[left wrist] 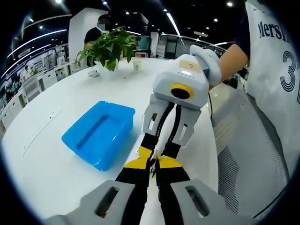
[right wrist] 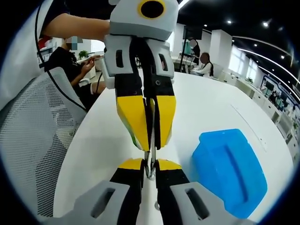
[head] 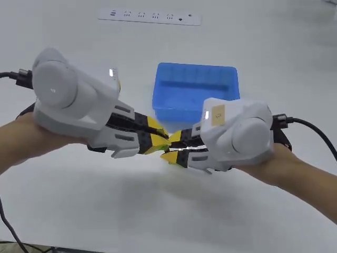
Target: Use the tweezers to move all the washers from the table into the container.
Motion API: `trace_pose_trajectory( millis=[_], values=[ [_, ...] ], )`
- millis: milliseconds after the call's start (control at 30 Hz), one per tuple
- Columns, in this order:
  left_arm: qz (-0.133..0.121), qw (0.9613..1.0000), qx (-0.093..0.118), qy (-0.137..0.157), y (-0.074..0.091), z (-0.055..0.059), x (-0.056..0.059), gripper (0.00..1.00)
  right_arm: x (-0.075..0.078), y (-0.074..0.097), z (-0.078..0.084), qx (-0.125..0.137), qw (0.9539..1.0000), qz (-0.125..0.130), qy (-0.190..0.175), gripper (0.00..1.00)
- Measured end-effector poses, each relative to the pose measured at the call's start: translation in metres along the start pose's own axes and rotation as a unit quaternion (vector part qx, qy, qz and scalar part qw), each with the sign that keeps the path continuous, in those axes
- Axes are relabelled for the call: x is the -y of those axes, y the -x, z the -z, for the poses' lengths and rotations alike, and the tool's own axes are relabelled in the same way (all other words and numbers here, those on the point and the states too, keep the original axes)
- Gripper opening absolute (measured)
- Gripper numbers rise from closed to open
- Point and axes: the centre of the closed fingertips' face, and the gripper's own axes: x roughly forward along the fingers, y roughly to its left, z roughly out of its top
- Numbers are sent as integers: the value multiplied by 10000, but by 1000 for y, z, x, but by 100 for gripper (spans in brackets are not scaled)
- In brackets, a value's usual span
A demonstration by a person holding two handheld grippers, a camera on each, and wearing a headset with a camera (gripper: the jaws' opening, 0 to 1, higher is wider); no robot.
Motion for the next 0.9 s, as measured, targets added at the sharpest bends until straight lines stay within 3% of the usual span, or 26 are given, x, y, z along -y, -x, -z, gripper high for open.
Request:
trace_pose_trajectory(
  millis=[433,733,900],
  values=[
    [4,10000,78,16,5,2,8,8,-7,2,-2,-29,10000,-9,88,10],
    [-21,9996,186,-229,16,-13,12,8,-6,13,-16,109,9998,23,142,10],
    [-142,9984,390,-372,24,-31,10,8,0,25,-31,342,9992,193,34,10]
  ],
)
